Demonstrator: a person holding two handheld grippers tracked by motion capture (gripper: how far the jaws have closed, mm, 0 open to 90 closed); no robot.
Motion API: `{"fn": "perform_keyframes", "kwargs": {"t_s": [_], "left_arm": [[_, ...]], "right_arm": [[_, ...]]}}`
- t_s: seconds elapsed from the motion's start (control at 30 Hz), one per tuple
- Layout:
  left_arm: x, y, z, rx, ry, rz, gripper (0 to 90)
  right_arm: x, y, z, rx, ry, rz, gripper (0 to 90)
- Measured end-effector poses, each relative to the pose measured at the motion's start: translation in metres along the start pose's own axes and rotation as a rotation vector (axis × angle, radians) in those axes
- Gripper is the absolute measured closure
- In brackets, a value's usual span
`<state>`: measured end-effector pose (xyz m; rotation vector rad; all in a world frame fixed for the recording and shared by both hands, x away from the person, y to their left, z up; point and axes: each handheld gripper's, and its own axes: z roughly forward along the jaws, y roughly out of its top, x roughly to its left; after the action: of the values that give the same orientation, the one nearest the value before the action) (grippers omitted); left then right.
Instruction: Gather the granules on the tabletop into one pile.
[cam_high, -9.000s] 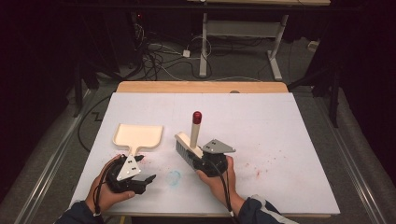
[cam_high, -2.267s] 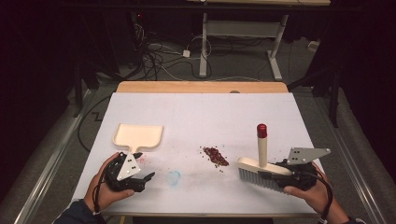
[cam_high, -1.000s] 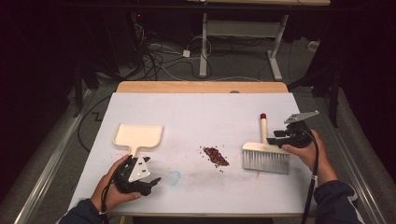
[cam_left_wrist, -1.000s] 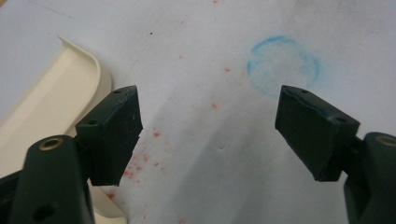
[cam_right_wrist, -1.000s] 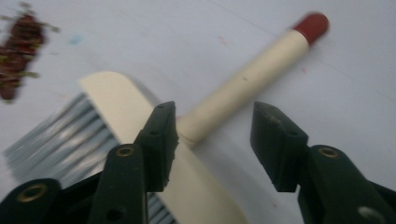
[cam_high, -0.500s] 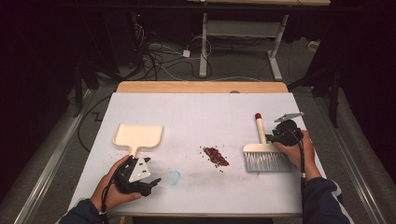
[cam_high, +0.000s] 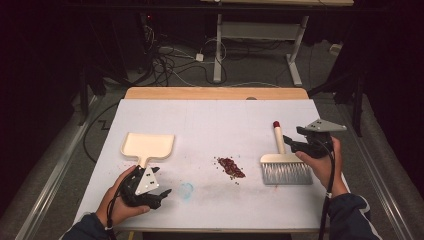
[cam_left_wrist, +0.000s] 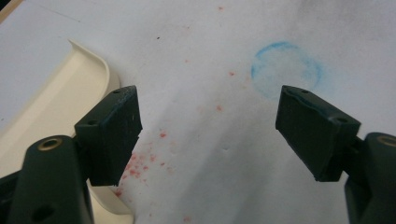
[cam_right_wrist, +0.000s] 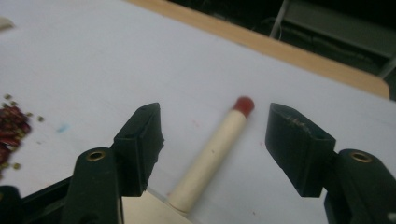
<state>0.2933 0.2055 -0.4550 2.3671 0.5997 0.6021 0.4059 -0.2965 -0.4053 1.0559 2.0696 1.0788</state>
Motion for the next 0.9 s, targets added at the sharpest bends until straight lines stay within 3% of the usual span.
{"fn": "perform_keyframes", "kwargs": {"t_s": [0.3, 0.5, 0.53, 0.67, 0.77, 0.8, 0.9], "left_arm": [[0.003, 0.0, -0.004, -0.033, 0.025, -0.014, 21.0], [0.003, 0.0, -0.003, -0.034, 0.031, -0.028, 20.4], [0.003, 0.0, -0.003, -0.036, 0.039, -0.032, 20.0], [0.003, 0.0, -0.004, -0.05, 0.062, -0.049, 18.2], [0.003, 0.001, -0.005, -0.054, 0.067, -0.046, 18.1], [0.002, 0.001, -0.005, -0.058, 0.07, -0.041, 18.1], [0.001, -0.001, -0.006, -0.059, 0.071, -0.037, 18.0]], "right_arm": [[0.036, 0.006, -0.037, -0.178, 0.025, -0.039, 24.5], [0.063, -0.011, -0.048, -0.2, 0.006, -0.072, 20.4], [0.067, -0.016, -0.049, -0.203, 0.017, -0.065, 19.8], [0.082, -0.033, -0.05, -0.183, 0.023, -0.116, 19.4], [0.091, -0.046, -0.05, -0.172, 0.051, -0.113, 19.7], [0.095, -0.05, -0.05, -0.173, 0.047, -0.133, 20.2], [0.103, -0.056, -0.056, -0.212, 0.052, -0.17, 20.6]]}}
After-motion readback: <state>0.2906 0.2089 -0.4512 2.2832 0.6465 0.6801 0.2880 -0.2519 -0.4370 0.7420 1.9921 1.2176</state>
